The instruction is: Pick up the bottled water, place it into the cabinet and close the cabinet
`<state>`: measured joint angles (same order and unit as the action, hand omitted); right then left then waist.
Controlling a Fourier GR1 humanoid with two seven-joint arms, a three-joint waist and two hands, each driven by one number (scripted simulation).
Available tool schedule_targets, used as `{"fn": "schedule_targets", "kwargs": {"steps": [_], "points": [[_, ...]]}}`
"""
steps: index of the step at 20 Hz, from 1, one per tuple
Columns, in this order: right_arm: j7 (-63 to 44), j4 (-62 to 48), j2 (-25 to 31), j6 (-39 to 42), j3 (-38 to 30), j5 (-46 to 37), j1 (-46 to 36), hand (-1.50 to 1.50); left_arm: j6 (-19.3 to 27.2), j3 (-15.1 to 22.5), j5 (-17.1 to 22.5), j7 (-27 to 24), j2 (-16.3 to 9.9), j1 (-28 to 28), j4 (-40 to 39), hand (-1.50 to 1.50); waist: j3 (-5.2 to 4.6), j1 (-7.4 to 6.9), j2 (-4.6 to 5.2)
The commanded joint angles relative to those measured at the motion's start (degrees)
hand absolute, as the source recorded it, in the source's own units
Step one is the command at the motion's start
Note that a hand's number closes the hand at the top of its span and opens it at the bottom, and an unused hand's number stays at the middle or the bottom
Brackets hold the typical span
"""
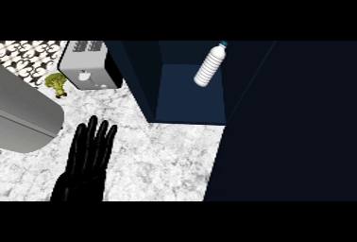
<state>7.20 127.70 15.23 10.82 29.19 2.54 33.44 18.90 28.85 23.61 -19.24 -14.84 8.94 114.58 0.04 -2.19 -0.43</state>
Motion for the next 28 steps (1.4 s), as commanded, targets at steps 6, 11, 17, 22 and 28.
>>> {"fn": "schedule_targets", "kwargs": {"steps": [6,11,17,22,28], "points": [[-2.89,5.92,2.50,3.32,11.38,-7.30,-1.22,1.50,-6.81,-10.96,7.51,-5.88,-8.21,15.62,10.44,-1.50,-0.17,1.29,0.15],[-11.80,7.27,-2.55,-0.29,19.33,-13.72,-5.80,1.50,-9.07,-12.90,10.10,-5.57,-11.70,26.61,19.64,-1.50,-0.18,0.32,0.06],[-17.22,3.41,-8.00,-1.14,21.07,-13.34,-11.22,1.50,-18.31,-19.77,15.76,-9.63,-14.03,32.54,17.54,-1.50,-0.25,-0.27,0.12],[-23.35,1.10,-14.82,-4.09,19.50,-8.92,-17.46,1.50,-22.68,-22.86,17.72,-10.56,-15.58,39.52,21.55,-1.50,-0.21,-2.09,0.11],[-30.09,-4.32,-15.14,-14.34,18.51,-2.73,-33.04,1.50,-32.20,-32.38,24.92,-12.61,-17.31,43.18,17.13,-1.50,-0.16,-0.52,0.30]]}}
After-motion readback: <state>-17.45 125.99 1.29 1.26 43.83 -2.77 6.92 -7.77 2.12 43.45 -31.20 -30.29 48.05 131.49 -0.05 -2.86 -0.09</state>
